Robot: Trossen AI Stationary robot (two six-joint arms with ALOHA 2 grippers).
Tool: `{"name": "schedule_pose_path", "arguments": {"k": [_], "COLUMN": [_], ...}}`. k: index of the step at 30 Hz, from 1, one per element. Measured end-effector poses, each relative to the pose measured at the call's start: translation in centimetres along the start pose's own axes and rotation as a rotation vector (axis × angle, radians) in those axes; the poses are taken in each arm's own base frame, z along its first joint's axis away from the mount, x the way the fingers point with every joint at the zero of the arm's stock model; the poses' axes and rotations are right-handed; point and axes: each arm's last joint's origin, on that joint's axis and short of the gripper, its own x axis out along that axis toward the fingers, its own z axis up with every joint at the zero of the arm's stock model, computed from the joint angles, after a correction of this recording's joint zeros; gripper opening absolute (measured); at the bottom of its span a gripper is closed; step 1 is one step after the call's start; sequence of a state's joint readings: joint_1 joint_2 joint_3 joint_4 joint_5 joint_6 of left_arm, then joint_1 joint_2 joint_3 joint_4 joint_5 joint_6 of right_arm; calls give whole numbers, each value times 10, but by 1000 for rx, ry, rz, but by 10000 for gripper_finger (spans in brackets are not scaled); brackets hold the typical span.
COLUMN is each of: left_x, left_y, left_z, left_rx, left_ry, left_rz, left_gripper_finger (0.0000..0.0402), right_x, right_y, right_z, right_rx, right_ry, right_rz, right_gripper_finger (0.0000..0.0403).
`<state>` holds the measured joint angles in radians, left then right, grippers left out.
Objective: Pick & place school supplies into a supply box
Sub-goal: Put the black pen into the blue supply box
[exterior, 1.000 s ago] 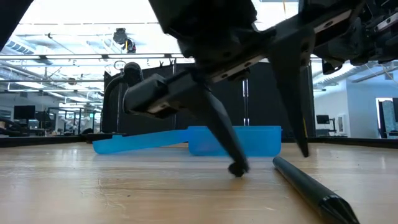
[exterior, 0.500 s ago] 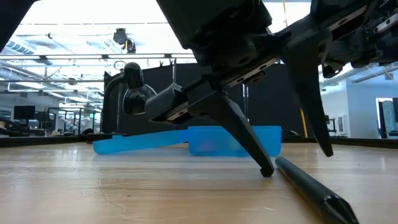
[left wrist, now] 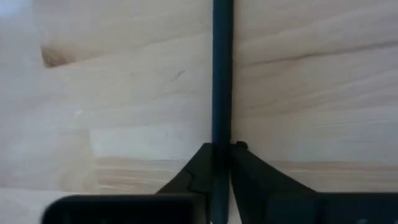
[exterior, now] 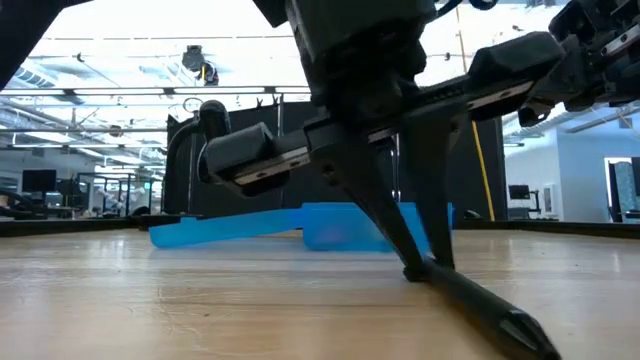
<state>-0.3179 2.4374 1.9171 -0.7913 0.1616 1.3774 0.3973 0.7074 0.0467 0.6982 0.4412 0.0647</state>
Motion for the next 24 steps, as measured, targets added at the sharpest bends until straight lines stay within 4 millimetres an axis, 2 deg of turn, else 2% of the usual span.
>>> {"name": "schedule_pose_path", "arguments": {"k": [3, 5, 14, 20, 24], "left_x": [-1, -1, -4, -4, -2], "left_y": [0, -1, -10, -11, -13], "left_z": [-3, -5, -10, -7, 4], "left_rx": [-51, -92, -260, -266, -244], "left_ry": [-18, -21, -33, -22, 26], "left_rz": [-13, -23, -132, -132, -121], "left_gripper_finger": [20, 17, 81, 67, 62], "right_x": [0, 0, 0, 0, 0], "right_y": [0, 0, 0, 0, 0], "right_z": [0, 0, 0, 0, 0], "right_rx": [0, -1, -1, -2, -25], "right_ry": [0, 0, 1, 1, 1], "right_rz": [0, 0, 1, 1, 1], "right_gripper_finger": [0, 0, 0, 0, 0]}}
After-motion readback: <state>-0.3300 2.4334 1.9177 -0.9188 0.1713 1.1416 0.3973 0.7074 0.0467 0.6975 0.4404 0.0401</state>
